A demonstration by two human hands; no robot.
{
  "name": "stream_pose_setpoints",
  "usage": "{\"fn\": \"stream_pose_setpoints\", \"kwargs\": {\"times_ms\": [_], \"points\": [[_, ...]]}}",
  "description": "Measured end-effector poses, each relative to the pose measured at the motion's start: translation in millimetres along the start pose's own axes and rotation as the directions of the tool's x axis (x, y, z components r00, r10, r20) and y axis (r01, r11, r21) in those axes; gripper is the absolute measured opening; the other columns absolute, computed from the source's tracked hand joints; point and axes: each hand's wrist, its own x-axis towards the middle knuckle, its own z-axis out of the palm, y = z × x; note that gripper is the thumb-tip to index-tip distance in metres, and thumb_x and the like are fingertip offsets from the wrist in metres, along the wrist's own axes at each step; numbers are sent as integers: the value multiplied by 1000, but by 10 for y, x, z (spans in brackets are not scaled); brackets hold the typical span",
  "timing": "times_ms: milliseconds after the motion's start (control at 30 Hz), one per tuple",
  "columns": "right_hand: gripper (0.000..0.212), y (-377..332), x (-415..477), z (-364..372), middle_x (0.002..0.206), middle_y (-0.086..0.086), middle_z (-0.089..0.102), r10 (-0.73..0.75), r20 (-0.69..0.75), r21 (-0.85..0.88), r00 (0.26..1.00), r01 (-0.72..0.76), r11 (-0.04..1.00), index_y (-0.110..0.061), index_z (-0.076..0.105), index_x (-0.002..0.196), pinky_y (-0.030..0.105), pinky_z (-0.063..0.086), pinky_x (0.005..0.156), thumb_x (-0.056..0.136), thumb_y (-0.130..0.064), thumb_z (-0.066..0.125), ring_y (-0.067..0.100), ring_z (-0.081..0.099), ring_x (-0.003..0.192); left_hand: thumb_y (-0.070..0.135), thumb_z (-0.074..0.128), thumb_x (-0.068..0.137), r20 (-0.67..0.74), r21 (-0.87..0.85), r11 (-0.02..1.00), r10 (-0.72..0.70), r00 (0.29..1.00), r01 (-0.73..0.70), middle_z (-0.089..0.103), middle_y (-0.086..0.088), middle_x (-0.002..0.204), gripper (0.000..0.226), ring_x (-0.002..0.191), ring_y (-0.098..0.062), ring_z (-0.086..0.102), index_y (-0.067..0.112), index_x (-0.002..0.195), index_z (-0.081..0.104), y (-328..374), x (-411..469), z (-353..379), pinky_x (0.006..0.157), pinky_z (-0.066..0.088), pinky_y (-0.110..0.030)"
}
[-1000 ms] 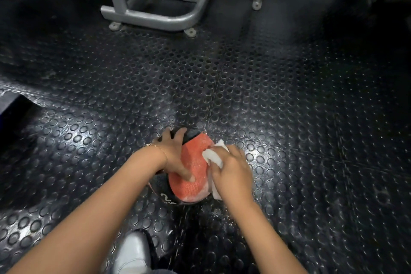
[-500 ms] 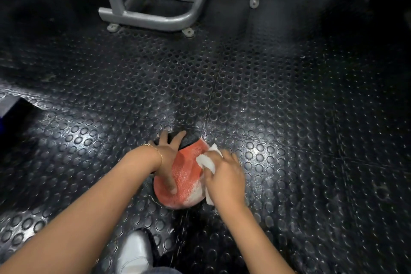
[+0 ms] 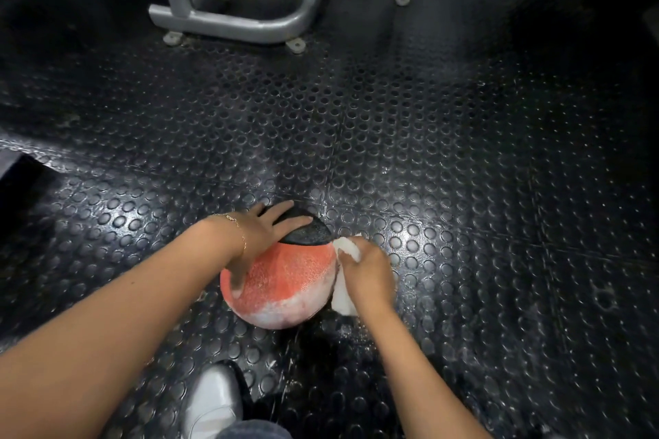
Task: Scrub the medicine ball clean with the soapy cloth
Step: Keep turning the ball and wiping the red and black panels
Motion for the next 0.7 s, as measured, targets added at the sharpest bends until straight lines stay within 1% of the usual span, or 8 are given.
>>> {"fn": "stream_pose_setpoints", "kwargs": {"times_ms": [67,167,200,333,467,567,633,700], "points": [[24,-7,13,-3,91,-8,64,9,7,12,1000,-9,1000,-28,62,112,21,44,55,90,-22,55,9,58,71,20,88,58,-8,-1,1000,-2,1000,2,-39,4,148,146,143,-31,-16,43,135,-34,-13,-6,16,112,26,-50],[24,2,-54,43,104,-4,62,-75,6,-21,997,75,997,-28,62,111,33,51,74,88,-22,57,16,58,90,17,88,58,-10,-12,1000,3,1000,-4,-38,4,148,146,143,-31,-15,44,134,-34,-21,-6,20,112,27,-51],[24,8,-51,45,105,-4,62,-70,6,-21,998,70,997,-27,62,111,33,51,75,88,-22,57,16,58,91,17,88,59,-10,-13,1000,4,1000,-4,-38,4,149,146,143,-31,-15,44,134,-34,-14,-6,19,112,27,-50],[22,29,80,9,92,-6,66,47,28,-20,999,-46,999,-30,62,110,22,44,56,90,-24,54,13,61,76,16,88,59,-7,-34,999,2,1000,-2,-37,5,149,145,143,-33,-17,45,135,-32,20,-2,-4,112,26,-51],[27,65,13,31,110,-5,61,-44,41,-80,998,47,996,-31,60,114,32,51,74,88,-26,55,20,58,95,16,88,59,-14,6,1000,13,1000,-13,-38,4,149,145,143,-32,-15,45,135,-33,-33,0,-2,113,27,-48],[25,47,80,0,105,-4,63,18,45,-67,999,-15,998,-29,60,114,22,44,57,90,-25,55,15,60,76,15,87,60,-12,4,1000,19,1000,-19,-37,5,149,144,143,-32,-15,45,137,-31,-7,-1,9,112,27,-49],[20,47,121,2,100,-4,64,14,28,-97,1000,-11,995,-29,62,108,28,49,67,89,-26,55,16,60,82,16,88,59,-10,-11,1000,17,1000,-17,-36,5,149,143,143,-32,-15,46,137,-29,21,8,-14,113,25,-51],[23,48,99,4,107,-3,60,-48,33,-129,998,52,990,-29,62,110,36,49,82,88,-26,56,22,56,99,15,87,59,-14,-10,1000,26,1000,-26,-36,5,149,143,143,-32,-15,45,138,-28,6,16,-31,113,23,-52]]}}
